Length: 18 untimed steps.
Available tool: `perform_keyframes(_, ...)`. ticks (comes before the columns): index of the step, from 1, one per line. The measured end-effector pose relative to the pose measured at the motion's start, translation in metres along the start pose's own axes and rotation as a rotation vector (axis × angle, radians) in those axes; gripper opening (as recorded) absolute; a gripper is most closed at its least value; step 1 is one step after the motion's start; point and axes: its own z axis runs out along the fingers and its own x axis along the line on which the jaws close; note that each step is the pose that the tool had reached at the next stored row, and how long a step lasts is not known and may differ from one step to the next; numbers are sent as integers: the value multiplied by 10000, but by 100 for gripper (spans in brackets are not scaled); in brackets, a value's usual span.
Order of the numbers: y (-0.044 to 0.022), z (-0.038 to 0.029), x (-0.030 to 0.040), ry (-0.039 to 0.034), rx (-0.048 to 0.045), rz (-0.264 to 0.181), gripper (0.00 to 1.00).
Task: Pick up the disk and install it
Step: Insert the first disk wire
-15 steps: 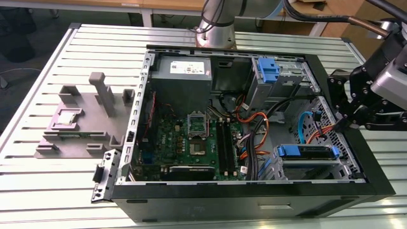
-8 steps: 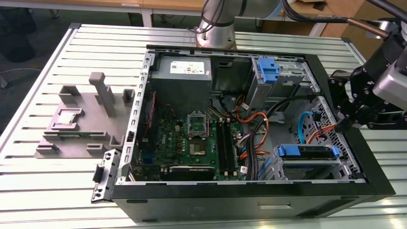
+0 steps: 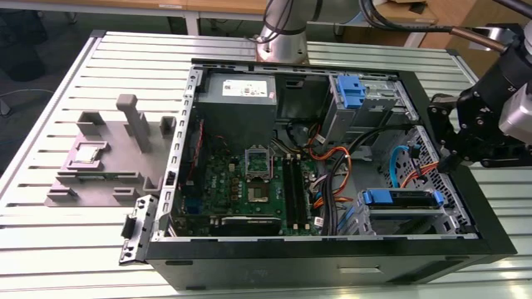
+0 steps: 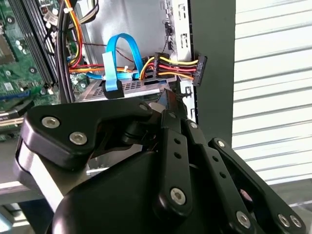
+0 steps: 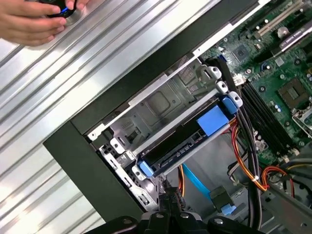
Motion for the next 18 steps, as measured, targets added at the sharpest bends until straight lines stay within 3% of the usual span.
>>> perform_keyframes(12, -103, 8, 28, 9, -17, -70, 10)
perform_keyframes(14, -129, 10, 16, 102, -131, -77, 10)
perform_keyframes(16, -153, 12, 1, 240, -301, -88, 10)
perform_keyframes(18, -172, 14, -9, 307, -384, -95, 10)
